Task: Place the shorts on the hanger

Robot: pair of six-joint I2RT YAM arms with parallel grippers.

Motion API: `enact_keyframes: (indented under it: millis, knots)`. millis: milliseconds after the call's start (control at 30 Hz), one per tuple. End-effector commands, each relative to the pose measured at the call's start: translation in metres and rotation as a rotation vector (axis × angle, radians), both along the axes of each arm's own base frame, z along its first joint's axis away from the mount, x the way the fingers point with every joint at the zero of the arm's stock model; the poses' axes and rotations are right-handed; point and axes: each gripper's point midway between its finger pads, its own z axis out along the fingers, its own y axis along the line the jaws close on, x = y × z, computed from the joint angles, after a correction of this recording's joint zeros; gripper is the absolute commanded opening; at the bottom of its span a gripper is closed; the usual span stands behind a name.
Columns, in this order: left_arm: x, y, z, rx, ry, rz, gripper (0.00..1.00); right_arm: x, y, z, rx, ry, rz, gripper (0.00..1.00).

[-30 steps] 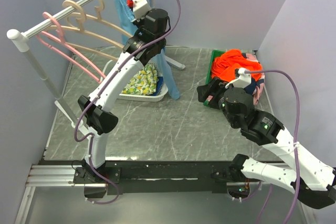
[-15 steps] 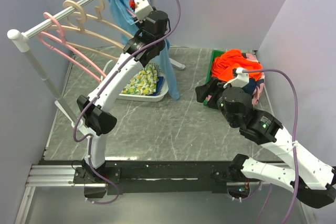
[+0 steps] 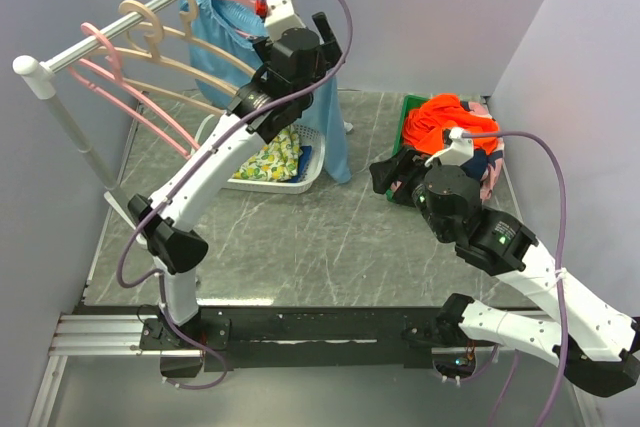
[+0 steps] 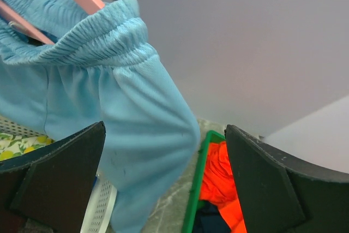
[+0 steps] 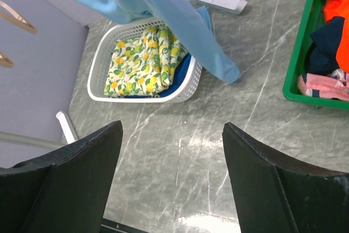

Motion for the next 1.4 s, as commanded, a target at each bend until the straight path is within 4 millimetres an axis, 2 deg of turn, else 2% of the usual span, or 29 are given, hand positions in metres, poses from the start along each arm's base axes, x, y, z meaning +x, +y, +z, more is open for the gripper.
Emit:
enact_keyframes:
  millis: [0, 300, 400, 533, 700, 733, 800, 833, 867, 1000, 1033, 1100, 1133, 1200, 1233, 1300, 1333, 1367]
  knots:
    - [-0.022, 0.002, 0.040, -0.033, -0.069, -0.079, 0.97, 0.002, -0.002, 0.008, 0.022, -0.039, -0.014, 0.81]
    - [-0.045, 0.001, 0.045, -0.020, -0.051, -0.182, 0.96, 0.003, -0.005, 0.010, 0.019, -0.054, -0.022, 0.82]
    - [-0.056, -0.004, 0.048, 0.004, -0.051, -0.259, 0.97, 0.002, -0.006, 0.012, 0.023, -0.055, -0.028, 0.82]
    - [-0.076, -0.023, 0.048, 0.045, -0.045, -0.402, 0.97, 0.001, -0.007, 0.008, 0.028, -0.055, -0.030, 0.84]
    - [-0.098, -0.040, 0.032, 0.090, -0.012, -0.515, 0.96, -0.003, -0.017, 0.006, 0.050, -0.053, -0.059, 0.86]
    - [-0.111, -0.049, 0.022, 0.104, 0.004, -0.546, 0.97, -0.003, -0.022, 0.003, 0.044, -0.049, -0.078, 0.87]
    - [-0.121, -0.053, 0.009, 0.131, 0.021, -0.538, 0.96, -0.007, -0.028, 0.003, 0.063, -0.050, -0.093, 0.87]
    - [-0.134, -0.059, 0.009, 0.128, 0.015, -0.562, 0.97, -0.009, -0.031, -0.003, 0.052, -0.039, -0.099, 0.88]
    - [-0.137, -0.064, -0.015, 0.154, 0.057, -0.569, 0.96, -0.011, -0.037, -0.002, 0.059, -0.045, -0.111, 0.88]
    - [-0.162, -0.067, -0.064, 0.193, 0.112, -0.583, 0.97, -0.019, -0.053, -0.018, 0.053, -0.018, -0.155, 0.95]
    - [-0.173, -0.067, -0.085, 0.201, 0.124, -0.601, 0.96, -0.022, -0.056, -0.027, 0.044, -0.009, -0.155, 0.95]
    - [-0.184, -0.067, -0.106, 0.185, 0.152, -0.605, 0.97, -0.025, -0.053, -0.046, 0.036, 0.019, -0.139, 0.98]
    - [-0.195, -0.063, -0.130, 0.206, 0.186, -0.612, 0.96, -0.026, -0.054, -0.052, 0.035, 0.029, -0.139, 1.00]
    - [-0.205, -0.062, -0.150, 0.184, 0.205, -0.607, 0.96, -0.027, -0.051, -0.071, 0.022, 0.064, -0.132, 1.00]
    - [-0.214, -0.054, -0.177, 0.208, 0.234, -0.604, 0.96, -0.028, -0.050, -0.077, 0.019, 0.075, -0.129, 1.00]
    - [-0.220, -0.054, -0.192, 0.170, 0.228, -0.611, 0.96, -0.029, -0.047, -0.090, 0.025, 0.103, -0.125, 1.00]
    - [-0.226, -0.046, -0.216, 0.186, 0.251, -0.608, 0.97, -0.029, -0.047, -0.093, 0.021, 0.112, -0.127, 1.00]
    - [-0.227, -0.043, -0.225, 0.175, 0.263, -0.602, 0.96, -0.029, -0.047, -0.095, 0.025, 0.118, -0.132, 1.00]
